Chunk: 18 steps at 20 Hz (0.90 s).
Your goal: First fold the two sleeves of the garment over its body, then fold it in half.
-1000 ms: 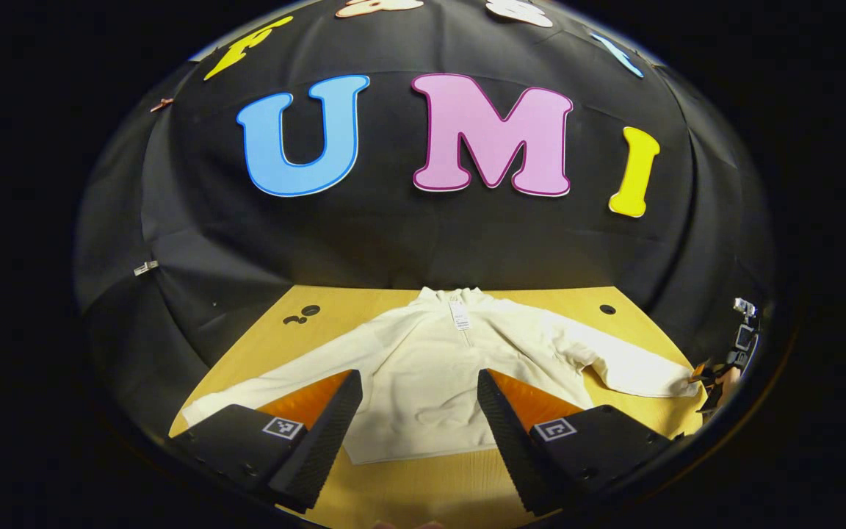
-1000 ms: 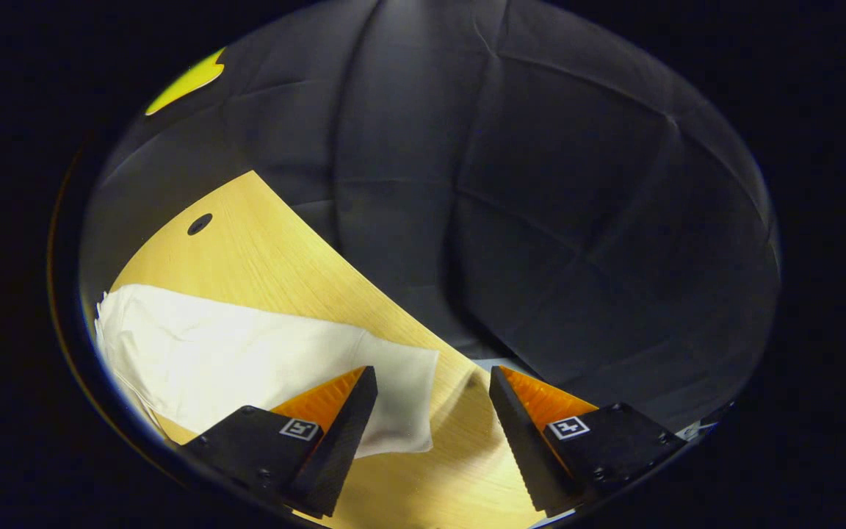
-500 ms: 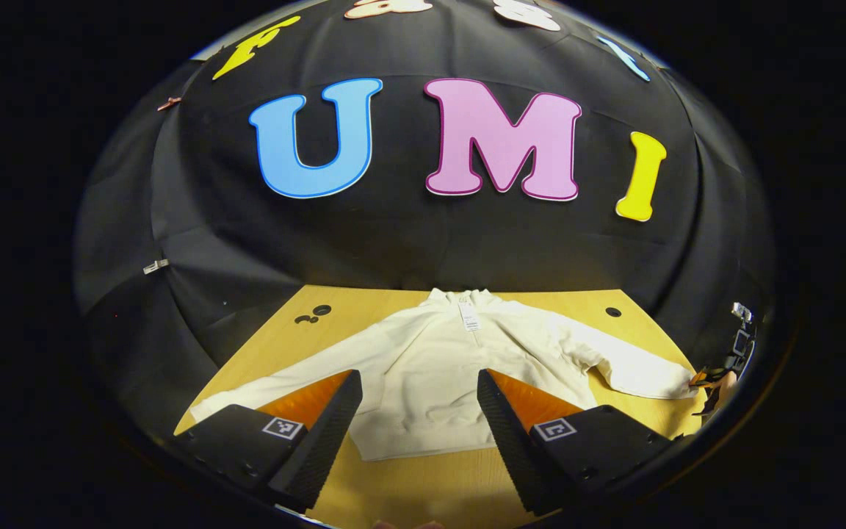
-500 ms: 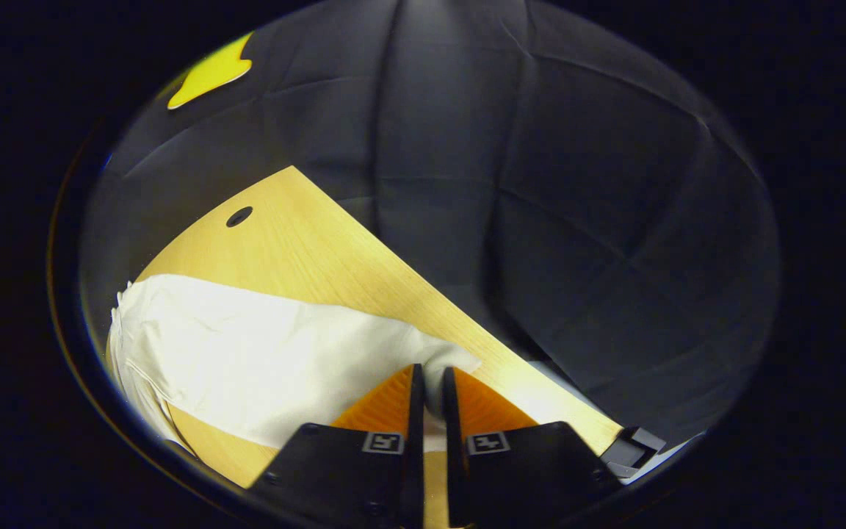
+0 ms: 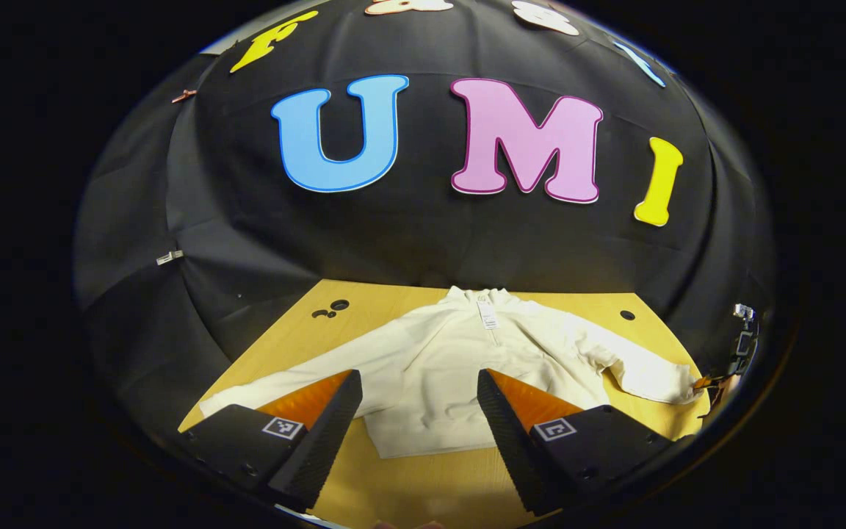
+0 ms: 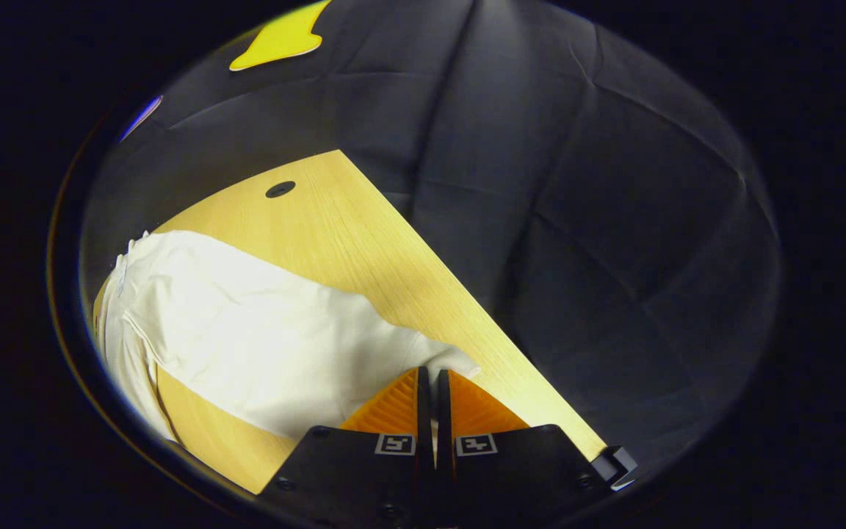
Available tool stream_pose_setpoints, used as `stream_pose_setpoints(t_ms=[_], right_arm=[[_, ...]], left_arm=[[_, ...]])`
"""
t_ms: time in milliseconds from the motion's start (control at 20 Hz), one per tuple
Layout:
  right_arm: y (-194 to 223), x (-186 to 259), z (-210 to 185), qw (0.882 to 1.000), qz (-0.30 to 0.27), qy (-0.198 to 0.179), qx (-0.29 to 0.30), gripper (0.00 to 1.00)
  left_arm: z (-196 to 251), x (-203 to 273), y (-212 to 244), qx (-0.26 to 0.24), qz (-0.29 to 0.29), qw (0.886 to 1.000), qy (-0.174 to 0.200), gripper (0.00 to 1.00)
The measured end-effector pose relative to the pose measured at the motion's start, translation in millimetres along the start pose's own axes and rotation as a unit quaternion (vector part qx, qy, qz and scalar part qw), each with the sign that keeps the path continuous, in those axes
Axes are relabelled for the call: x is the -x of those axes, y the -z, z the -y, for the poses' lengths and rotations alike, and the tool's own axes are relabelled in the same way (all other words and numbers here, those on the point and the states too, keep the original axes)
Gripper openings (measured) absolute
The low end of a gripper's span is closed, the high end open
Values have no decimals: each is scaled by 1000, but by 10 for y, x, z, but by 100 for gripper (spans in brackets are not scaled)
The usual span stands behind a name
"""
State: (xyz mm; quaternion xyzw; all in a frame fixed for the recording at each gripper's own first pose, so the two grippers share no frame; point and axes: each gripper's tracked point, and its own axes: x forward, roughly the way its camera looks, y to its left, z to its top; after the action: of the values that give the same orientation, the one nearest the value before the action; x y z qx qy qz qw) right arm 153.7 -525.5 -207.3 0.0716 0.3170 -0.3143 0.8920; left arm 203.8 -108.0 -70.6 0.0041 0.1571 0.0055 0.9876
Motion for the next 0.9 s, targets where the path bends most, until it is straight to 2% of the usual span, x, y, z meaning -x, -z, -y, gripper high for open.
stream_pose_setpoints(t_ms=[50,200,300,650,900], right_arm=[[-90,61,-50,1000,9,-4,5,5],[-418,229,-212,999,39,-21,13,5],[-678,374,-373,995,67,-36,59,5],[-1507,864,-1555,978,136,-125,98,5],[-1657,1136,-2436,961,154,-182,142,5]], left_arm=[[-12,8,5,0,0,1000,0,93],[-42,10,-16,4,4,1000,2,98],[-93,12,-22,7,7,1000,0,98],[-388,51,-120,28,24,999,-18,98],[-661,102,-158,46,34,998,-34,98]])
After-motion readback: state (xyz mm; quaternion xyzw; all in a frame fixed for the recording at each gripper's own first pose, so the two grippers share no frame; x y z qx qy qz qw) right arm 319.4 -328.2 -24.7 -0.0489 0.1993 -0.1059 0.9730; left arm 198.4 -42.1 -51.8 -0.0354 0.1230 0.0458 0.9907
